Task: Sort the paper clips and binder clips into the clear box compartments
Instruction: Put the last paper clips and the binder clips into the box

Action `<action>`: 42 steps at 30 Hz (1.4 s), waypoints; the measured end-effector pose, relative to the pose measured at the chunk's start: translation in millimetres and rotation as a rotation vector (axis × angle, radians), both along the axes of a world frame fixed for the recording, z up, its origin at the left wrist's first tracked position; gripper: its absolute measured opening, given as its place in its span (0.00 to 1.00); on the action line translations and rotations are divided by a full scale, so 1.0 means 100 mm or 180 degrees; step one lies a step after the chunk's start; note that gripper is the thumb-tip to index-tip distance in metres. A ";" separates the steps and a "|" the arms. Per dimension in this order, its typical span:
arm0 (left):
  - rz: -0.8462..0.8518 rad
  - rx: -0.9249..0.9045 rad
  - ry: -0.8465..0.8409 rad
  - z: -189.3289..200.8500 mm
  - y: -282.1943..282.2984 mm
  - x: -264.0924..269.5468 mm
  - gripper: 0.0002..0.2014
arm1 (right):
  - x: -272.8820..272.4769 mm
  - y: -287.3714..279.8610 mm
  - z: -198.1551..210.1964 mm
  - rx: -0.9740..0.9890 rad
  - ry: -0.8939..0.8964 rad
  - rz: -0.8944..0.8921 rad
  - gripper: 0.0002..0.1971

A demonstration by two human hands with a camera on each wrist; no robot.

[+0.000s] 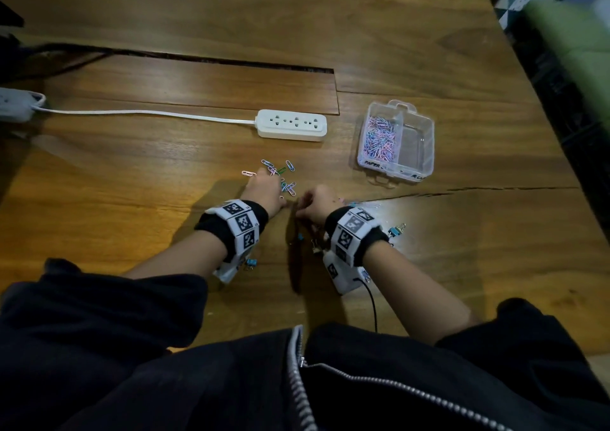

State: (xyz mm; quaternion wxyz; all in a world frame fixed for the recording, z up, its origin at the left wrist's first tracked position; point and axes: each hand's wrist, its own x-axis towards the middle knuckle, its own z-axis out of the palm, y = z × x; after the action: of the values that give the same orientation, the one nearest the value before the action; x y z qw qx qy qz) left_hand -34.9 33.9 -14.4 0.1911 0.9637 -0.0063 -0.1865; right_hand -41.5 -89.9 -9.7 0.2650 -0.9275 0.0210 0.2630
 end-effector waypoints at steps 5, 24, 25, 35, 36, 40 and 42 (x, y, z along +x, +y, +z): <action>-0.0282 -0.0148 -0.0043 -0.01 0.03 0.02 0.11 | -0.03 -0.07 -0.01 0.0335 -0.0017 -0.0201 0.04; 0.2395 -0.3950 0.1784 0.15 0.49 0.20 0.10 | 0.31 0.28 -0.03 -0.0325 -0.0228 0.0411 0.11; 0.2309 -0.3696 0.1647 0.15 0.48 0.23 0.09 | 0.30 0.27 -0.03 -0.0269 -0.0242 0.0387 0.10; 0.0420 -0.0324 0.0232 0.03 0.48 0.40 0.13 | 0.20 0.13 -0.04 0.0027 -0.0183 0.0006 0.11; 0.0325 -0.0267 0.0232 0.04 0.47 0.41 0.12 | 0.21 0.11 -0.04 -0.0017 -0.0219 0.0008 0.10; 0.0200 -0.0085 0.0575 0.09 0.43 0.37 0.12 | 0.27 -0.06 0.04 0.1273 0.0356 -0.0946 0.13; 0.0212 -0.0256 0.0813 0.10 0.45 0.36 0.12 | 0.31 -0.17 0.12 0.2371 0.0735 -0.1606 0.15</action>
State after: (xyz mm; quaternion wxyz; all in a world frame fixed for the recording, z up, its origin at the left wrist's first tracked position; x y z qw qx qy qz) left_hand 0.9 78.8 -4.7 0.2349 0.9233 0.0426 -0.3008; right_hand -10.4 -106.8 2.0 0.6317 -0.6997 0.1794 0.2815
